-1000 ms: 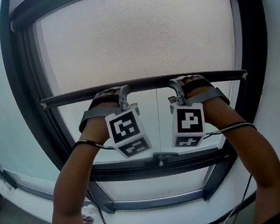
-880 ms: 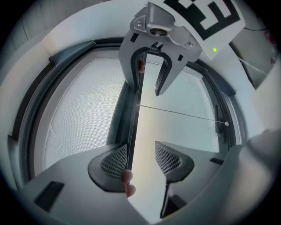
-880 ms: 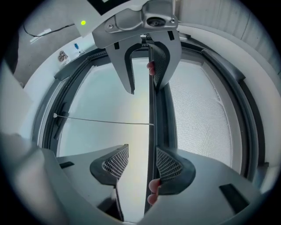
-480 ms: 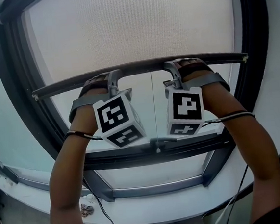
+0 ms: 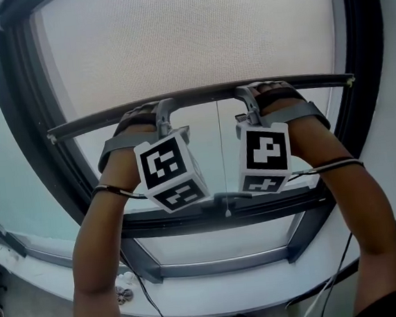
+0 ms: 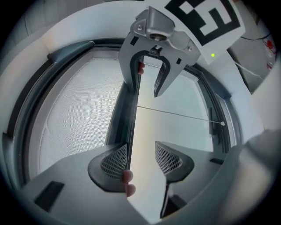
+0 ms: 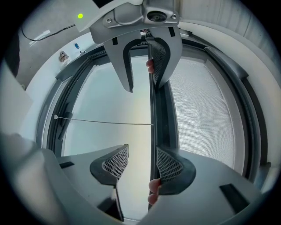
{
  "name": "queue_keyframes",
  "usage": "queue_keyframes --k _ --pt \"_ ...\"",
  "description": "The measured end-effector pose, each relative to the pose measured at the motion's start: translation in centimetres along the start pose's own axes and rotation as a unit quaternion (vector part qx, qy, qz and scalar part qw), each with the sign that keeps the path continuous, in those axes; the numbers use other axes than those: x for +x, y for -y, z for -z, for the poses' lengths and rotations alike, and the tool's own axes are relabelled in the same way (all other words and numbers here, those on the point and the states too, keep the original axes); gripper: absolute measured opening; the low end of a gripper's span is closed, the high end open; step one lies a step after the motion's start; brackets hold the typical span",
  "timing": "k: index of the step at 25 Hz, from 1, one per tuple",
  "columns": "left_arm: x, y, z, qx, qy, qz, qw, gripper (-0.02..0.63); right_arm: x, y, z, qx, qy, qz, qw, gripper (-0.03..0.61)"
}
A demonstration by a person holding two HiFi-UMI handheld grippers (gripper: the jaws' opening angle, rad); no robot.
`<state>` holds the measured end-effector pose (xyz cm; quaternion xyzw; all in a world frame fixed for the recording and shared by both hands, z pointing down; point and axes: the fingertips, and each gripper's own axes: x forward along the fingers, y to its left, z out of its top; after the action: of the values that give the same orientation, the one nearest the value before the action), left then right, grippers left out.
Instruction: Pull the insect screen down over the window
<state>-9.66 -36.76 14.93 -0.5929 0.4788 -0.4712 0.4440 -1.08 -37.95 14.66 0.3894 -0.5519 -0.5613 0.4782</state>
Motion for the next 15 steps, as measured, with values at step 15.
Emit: queue_keyframes --k 15 --pt "-0.56 -0.21 0.27 -0.017 0.031 0.042 0.9985 0.193 -0.13 0.23 -0.62 -0.001 -0.007 -0.039 0.999 0.198"
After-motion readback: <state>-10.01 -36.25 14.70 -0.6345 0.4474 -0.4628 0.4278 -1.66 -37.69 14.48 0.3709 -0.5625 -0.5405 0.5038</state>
